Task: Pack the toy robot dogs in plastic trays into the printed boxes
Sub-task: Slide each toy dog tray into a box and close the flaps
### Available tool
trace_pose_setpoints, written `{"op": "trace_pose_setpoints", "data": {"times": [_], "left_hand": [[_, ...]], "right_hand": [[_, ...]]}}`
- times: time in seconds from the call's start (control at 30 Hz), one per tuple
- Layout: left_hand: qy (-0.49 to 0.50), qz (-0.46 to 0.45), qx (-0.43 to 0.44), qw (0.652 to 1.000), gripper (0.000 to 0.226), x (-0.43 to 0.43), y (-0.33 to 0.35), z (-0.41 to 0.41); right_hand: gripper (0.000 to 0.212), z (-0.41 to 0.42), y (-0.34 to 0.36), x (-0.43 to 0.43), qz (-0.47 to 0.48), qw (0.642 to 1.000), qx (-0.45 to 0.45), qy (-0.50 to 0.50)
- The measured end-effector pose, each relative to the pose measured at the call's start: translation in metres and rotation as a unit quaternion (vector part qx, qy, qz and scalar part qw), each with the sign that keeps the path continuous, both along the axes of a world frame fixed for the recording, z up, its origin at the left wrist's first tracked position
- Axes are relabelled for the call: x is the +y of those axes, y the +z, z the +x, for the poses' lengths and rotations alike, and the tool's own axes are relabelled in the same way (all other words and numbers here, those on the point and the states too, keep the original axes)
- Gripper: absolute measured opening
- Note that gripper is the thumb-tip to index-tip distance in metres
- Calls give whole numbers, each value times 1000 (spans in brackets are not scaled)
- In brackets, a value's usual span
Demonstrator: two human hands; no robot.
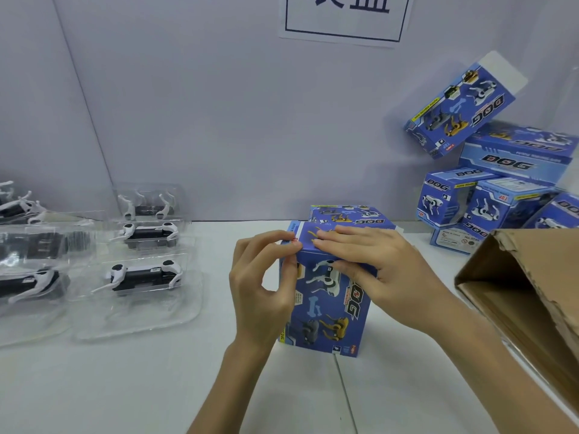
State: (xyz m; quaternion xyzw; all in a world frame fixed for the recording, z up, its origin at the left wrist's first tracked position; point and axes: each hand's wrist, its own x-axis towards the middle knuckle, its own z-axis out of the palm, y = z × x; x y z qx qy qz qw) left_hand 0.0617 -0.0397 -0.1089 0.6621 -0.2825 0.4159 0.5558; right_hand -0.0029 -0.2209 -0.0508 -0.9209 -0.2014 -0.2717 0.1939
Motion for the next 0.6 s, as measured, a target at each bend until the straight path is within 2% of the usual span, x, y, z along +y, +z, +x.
{"op": "trace_pose_setpoints", "data": {"times": [0.27, 0.33, 0.4, 0.47, 0.6], "left_hand": [[-12, -2, 12, 1000, 29, 0, 0, -2], [-21, -1, 17, 1000, 30, -2, -1, -2], [-35, -5, 25, 999, 32, -2, -2, -3], [-39, -10, 23, 999, 29, -2, -5, -3], [-46, -21, 21, 999, 25, -4, -5, -1]], "right_hand": [[51, -6, 10, -7, -114, 991, 64, 4], [62, -8, 8, -10, -57, 994, 92, 31], [67, -13, 1, -12, 83, 991, 99, 39], [55, -17, -13, -8, 174, 983, 44, 34], [40, -10, -38, 2, 228, 971, -69, 26]]}}
